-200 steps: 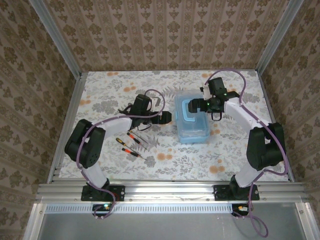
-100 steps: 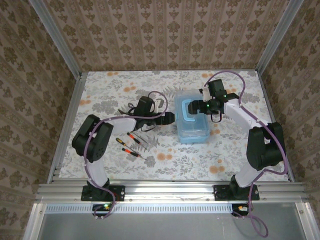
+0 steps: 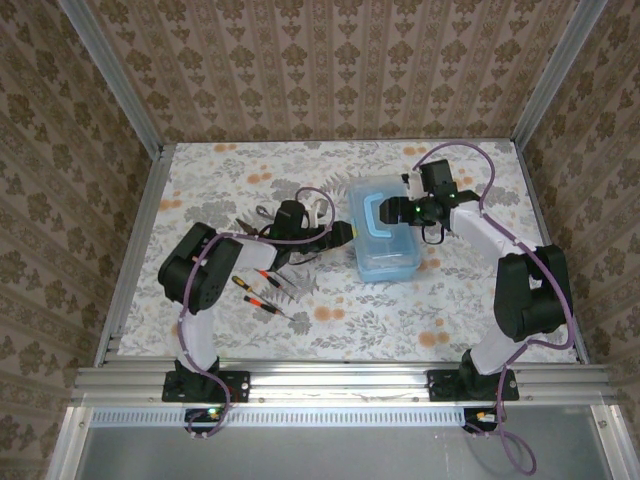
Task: Pack the tool kit
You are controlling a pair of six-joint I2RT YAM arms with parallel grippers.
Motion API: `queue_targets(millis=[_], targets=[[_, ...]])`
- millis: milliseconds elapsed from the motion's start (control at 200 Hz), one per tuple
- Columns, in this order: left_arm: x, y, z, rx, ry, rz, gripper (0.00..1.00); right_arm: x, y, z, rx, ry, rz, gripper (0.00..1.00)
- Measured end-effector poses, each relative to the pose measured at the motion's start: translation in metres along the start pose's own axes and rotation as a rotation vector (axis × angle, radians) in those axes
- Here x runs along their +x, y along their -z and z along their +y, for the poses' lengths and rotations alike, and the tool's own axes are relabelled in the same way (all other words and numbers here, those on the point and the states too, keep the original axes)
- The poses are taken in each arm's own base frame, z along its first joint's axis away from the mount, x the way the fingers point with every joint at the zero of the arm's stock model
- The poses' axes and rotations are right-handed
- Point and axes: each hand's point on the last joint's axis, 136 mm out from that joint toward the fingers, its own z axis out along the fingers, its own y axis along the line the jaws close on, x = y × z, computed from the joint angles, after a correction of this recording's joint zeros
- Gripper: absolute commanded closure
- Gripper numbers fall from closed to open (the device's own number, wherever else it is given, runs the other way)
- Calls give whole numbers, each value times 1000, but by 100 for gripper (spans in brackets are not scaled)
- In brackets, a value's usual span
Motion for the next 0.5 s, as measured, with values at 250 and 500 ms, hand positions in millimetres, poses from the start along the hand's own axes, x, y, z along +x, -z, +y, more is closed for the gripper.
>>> queue_targets(millis=[250, 500], targets=[[-7, -1, -9, 26, -12, -19, 14, -11, -4, -4, -121, -73, -91, 45], [-18, -3, -18, 37, -27, -30, 14, -16, -7, -9, -212, -128, -146, 46]])
